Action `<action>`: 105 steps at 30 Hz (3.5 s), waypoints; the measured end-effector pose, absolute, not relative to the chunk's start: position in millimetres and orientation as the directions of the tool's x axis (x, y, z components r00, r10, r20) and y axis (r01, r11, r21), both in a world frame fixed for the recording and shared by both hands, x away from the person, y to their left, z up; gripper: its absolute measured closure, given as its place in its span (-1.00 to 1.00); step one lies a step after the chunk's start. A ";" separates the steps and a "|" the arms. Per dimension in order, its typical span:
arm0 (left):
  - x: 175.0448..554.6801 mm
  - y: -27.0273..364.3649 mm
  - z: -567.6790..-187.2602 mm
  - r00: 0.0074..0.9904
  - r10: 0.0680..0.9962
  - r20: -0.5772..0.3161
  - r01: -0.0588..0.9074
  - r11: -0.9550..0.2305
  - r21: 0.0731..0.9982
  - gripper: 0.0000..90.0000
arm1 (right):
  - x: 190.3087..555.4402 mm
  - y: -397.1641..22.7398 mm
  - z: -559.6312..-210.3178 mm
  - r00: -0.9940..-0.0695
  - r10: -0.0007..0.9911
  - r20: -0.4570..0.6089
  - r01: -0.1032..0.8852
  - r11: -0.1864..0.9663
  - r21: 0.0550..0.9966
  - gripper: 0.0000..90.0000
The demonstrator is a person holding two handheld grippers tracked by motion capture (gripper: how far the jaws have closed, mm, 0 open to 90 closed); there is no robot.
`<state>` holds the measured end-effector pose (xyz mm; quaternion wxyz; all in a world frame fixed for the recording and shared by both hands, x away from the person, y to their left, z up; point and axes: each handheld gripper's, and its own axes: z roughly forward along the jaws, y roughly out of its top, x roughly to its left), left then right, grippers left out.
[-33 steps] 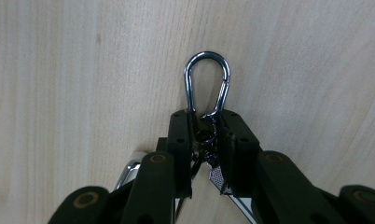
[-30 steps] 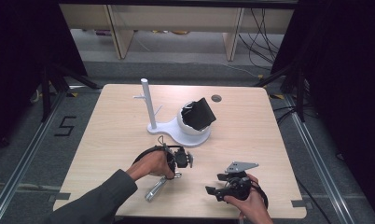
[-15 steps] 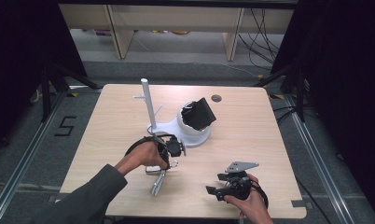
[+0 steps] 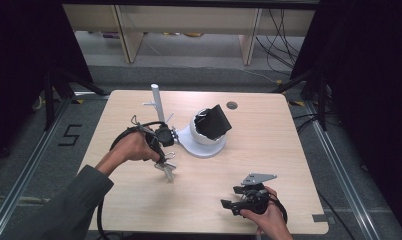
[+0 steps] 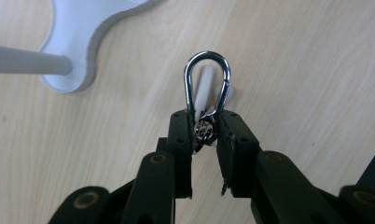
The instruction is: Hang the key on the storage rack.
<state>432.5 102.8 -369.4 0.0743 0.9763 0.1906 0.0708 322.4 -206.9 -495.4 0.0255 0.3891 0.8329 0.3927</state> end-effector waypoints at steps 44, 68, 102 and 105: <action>501.1 179.5 -276.3 0.698 0.687 0.200 0.622 -0.721 0.307 0.67 | 322.0 -205.4 -496.3 -0.702 0.663 0.260 0.625 0.398 0.672 -0.38; 521.6 165.0 -289.9 0.699 0.692 0.181 0.633 -0.716 0.293 0.67 | 322.2 -205.5 -496.6 -0.711 0.649 0.270 0.621 0.399 0.675 -0.37; 502.8 180.1 -306.2 0.690 0.709 0.148 0.633 -0.690 0.352 0.36 | 322.5 -207.3 -494.6 -0.696 0.667 0.267 0.630 0.387 0.674 -0.37; 497.0 183.5 -309.1 0.685 0.717 0.129 0.637 -0.675 0.372 0.29 | 323.2 -207.5 -495.0 -0.696 0.667 0.267 0.629 0.386 0.675 -0.37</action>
